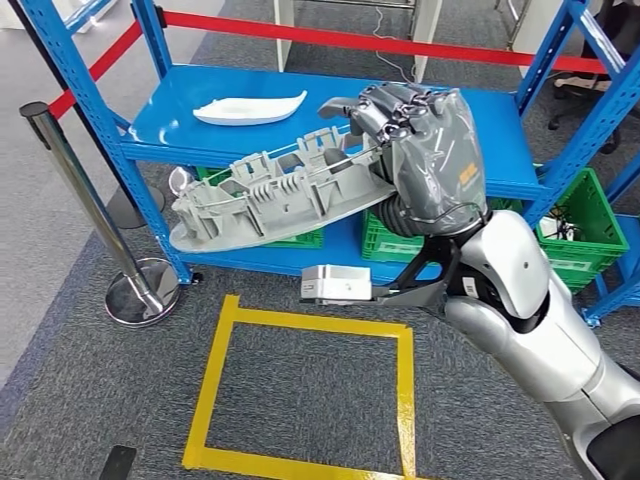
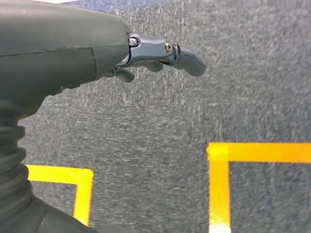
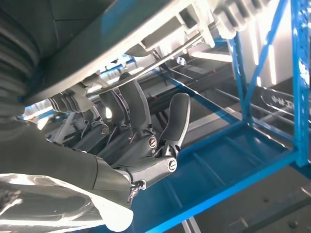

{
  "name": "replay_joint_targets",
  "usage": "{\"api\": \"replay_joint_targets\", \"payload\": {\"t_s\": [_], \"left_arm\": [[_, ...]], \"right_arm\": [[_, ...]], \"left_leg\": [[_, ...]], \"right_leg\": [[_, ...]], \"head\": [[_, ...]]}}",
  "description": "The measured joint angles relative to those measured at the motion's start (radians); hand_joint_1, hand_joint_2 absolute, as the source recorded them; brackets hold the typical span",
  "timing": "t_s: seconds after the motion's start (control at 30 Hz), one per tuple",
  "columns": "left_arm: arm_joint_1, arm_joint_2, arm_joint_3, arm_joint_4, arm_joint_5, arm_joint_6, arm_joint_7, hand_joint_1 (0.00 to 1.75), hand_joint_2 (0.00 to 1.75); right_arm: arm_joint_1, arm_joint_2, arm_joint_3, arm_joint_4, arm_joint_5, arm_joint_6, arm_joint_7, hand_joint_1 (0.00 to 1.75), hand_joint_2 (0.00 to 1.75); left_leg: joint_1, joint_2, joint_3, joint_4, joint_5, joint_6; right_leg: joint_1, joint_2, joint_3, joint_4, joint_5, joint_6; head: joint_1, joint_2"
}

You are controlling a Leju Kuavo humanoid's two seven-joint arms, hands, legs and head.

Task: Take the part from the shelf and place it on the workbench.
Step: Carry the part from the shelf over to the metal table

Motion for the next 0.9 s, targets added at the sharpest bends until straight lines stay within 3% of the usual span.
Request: {"api": "replay_joint_targets", "payload": {"t_s": [0.07,0.17,0.23,0.3,0.33,0.37,0.4,0.47,0.53,0.67,0.73,0.8,0.83,0.87,0.9], "left_arm": [[-0.001,-0.001,0.003,0.0,0.011,0.001,-0.012,0.0,1.75],[-0.002,-0.003,0.023,-0.003,0.064,0.011,-0.07,0.0,1.75],[-0.005,-0.007,0.048,-0.006,0.118,0.025,-0.149,0.0,1.75],[-0.01,-0.01,0.077,-0.008,0.169,0.02,-0.213,0.0,1.75],[-0.011,-0.011,0.093,-0.008,0.189,0.01,-0.229,0.0,1.75],[-0.012,-0.013,0.108,-0.008,0.202,-0.004,-0.237,0.0,1.75],[-0.011,-0.013,0.122,-0.008,0.209,-0.021,-0.241,0.0,1.75],[-0.011,-0.013,0.139,-0.008,0.211,-0.065,-0.246,0.0,1.75],[-0.013,-0.013,0.147,-0.008,0.206,-0.075,-0.234,0.0,1.75],[-0.011,-0.017,0.155,-0.009,0.195,-0.039,-0.2,0.0,1.75],[-0.012,-0.019,0.156,-0.01,0.189,-0.035,-0.196,0.0,1.75],[-0.013,-0.02,0.156,-0.011,0.183,-0.02,-0.198,0.0,1.75],[-0.013,-0.02,0.156,-0.011,0.178,-0.006,-0.201,0.0,1.75],[-0.013,-0.02,0.156,-0.011,0.17,0.011,-0.204,0.0,1.75],[-0.013,-0.02,0.156,-0.011,0.161,0.03,-0.206,0.0,1.75]], "right_arm": [[-0.004,-0.002,0.001,-0.005,0.0,0.0,-0.001,1.75,1.75],[-0.005,-0.004,0.002,-0.014,-0.001,-0.002,-0.002,1.75,1.75],[0.0,-0.015,0.0,-0.026,-0.005,-0.005,-0.002,1.75,1.75],[0.013,-0.034,-0.003,-0.038,-0.013,-0.01,-0.005,1.75,1.75],[0.021,-0.043,-0.005,-0.044,-0.016,-0.013,-0.006,1.75,1.75],[0.027,-0.051,-0.006,-0.049,-0.018,-0.014,-0.008,1.75,1.75],[0.032,-0.058,-0.006,-0.054,-0.02,-0.015,-0.008,1.75,1.75],[0.04,-0.068,-0.007,-0.064,-0.02,-0.016,-0.01,1.75,1.75],[0.046,-0.074,-0.01,-0.069,-0.019,-0.019,-0.011,1.75,1.75],[0.051,-0.079,-0.012,-0.075,-0.018,-0.021,-0.012,1.75,1.75],[0.051,-0.083,-0.012,-0.077,-0.018,-0.022,-0.012,1.75,1.75],[0.056,-0.086,-0.012,-0.077,-0.017,-0.023,-0.012,1.75,1.75],[0.059,-0.087,-0.012,-0.077,-0.017,-0.024,-0.013,1.75,1.75],[0.062,-0.088,-0.012,-0.077,-0.017,-0.024,-0.013,1.75,1.75],[0.064,-0.09,-0.012,-0.077,-0.017,-0.023,-0.014,1.75,1.75]], "left_leg": [[0.001,-0.009,-0.008,0.001,0.005,-0.01],[0.002,-0.007,-0.017,0.013,-0.004,-0.027],[0.003,0.018,-0.05,0.093,-0.055,-0.037],[0.006,0.035,-0.107,0.225,-0.118,-0.047],[0.008,0.037,-0.125,0.269,-0.131,-0.05],[0.01,0.039,-0.126,0.278,-0.124,-0.052],[0.011,0.041,-0.109,0.248,-0.1,-0.053],[0.011,0.061,-0.04,0.114,-0.037,-0.051],[0.006,0.081,0.006,0.019,-0.012,-0.04],[0.004,0.067,0.006,0.0,-0.008,-0.012],[0.008,0.056,0.005,-0.006,-0.002,0.001],[0.006,0.044,0.003,-0.005,0.0,0.006],[0.006,0.037,0.002,-0.005,0.0,0.007],[0.005,0.03,0.002,-0.005,0.0,0.007],[0.005,0.022,0.003,-0.004,0.0,0.007]], "right_leg": [[0.002,0.009,0.022,-0.042,0.002,-0.004],[-0.003,-0.007,0.024,-0.054,0.007,-0.014],[-0.007,-0.023,0.028,-0.06,0.011,-0.023],[-0.007,-0.039,0.029,-0.06,0.01,-0.026],[-0.007,-0.046,0.029,-0.06,0.009,-0.027],[-0.007,-0.052,0.029,-0.06,0.009,-0.026],[-0.007,-0.057,0.03,-0.059,0.008,-0.025],[-0.006,-0.068,0.031,-0.055,0.004,-0.019],[0.0,-0.077,0.029,-0.049,0.0,-0.009],[0.0,-0.088,0.022,-0.041,-0.011,0.012],[-0.003,-0.063,-0.013,0.029,-0.056,0.019],[-0.005,-0.04,-0.075,0.164,-0.115,0.022],[-0.005,-0.036,-0.101,0.216,-0.13,0.022],[-0.005,-0.034,-0.113,0.238,-0.126,0.022],[-0.005,-0.033,-0.105,0.218,-0.103,0.021]], "head": [[-0.001,0.0],[-0.003,0.0],[-0.009,0.0],[-0.013,0.0],[-0.013,0.0],[-0.013,0.0],[-0.013,0.0],[-0.013,0.0],[-0.013,0.0],[-0.013,0.0],[-0.009,0.0],[-0.006,0.0],[-0.006,0.0],[-0.006,0.0],[-0.005,0.0]]}}
